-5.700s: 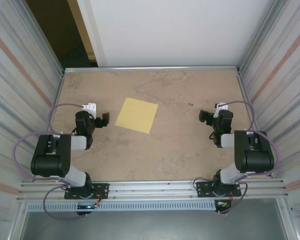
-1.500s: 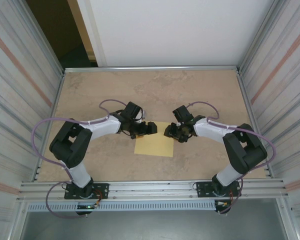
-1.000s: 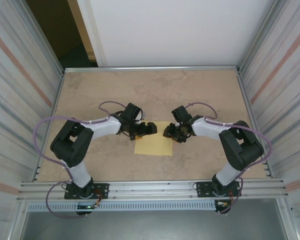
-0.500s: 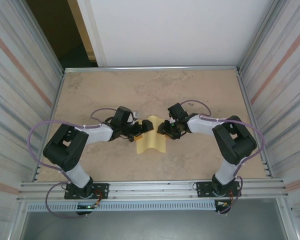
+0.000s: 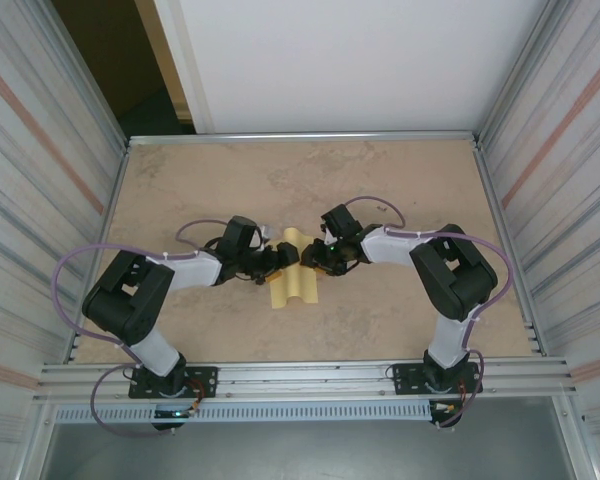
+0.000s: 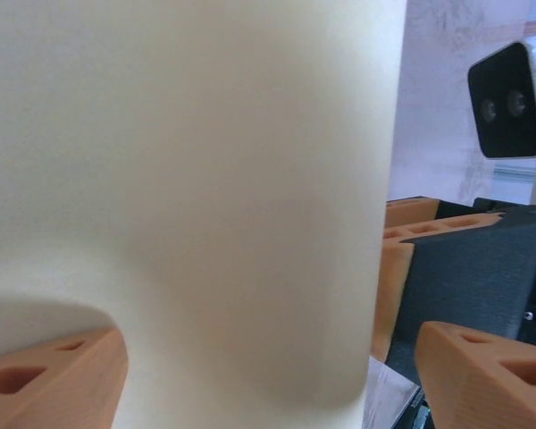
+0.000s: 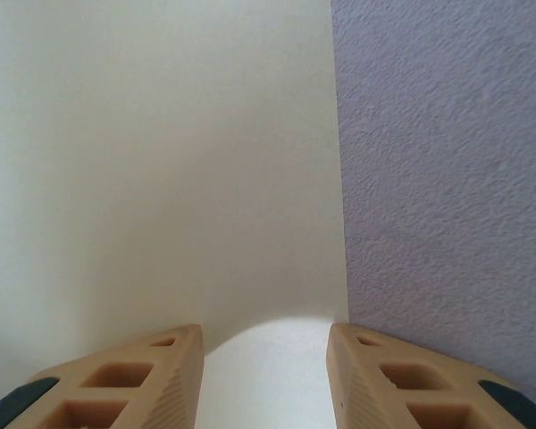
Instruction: Fold a paper plane with a square sheet of paper (pick it up from the middle)
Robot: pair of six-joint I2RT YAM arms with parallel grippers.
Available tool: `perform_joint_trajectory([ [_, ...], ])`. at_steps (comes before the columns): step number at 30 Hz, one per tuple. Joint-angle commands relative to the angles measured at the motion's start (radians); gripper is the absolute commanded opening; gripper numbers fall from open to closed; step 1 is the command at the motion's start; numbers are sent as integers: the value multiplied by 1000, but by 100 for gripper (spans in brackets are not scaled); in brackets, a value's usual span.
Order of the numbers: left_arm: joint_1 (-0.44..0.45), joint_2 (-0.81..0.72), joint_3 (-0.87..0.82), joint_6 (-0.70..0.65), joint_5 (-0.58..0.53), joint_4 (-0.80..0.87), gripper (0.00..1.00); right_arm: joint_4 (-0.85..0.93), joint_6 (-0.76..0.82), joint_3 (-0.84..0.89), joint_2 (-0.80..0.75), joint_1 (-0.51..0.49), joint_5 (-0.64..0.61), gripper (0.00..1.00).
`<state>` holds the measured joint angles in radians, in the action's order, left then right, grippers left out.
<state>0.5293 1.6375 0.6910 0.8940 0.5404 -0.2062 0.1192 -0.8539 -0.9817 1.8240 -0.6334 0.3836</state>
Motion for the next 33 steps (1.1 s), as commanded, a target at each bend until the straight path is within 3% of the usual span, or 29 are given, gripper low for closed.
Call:
perform_joint_trajectory([
  [1,-7,17,-12,-14,-14,68,80,26,-6,45,9,7,-8,41],
  [16,-7,19,47,-105,-5,146,55,-40,-33,71,3,14,46,41],
  [23,-16,-24,61,-168,15,121,35,-115,-35,147,-136,76,83,43],
  [26,-34,-64,58,-173,61,79,32,-164,-27,196,-248,132,113,49],
  [33,-93,-177,88,-93,214,-33,29,-295,-27,267,-430,282,297,78],
])
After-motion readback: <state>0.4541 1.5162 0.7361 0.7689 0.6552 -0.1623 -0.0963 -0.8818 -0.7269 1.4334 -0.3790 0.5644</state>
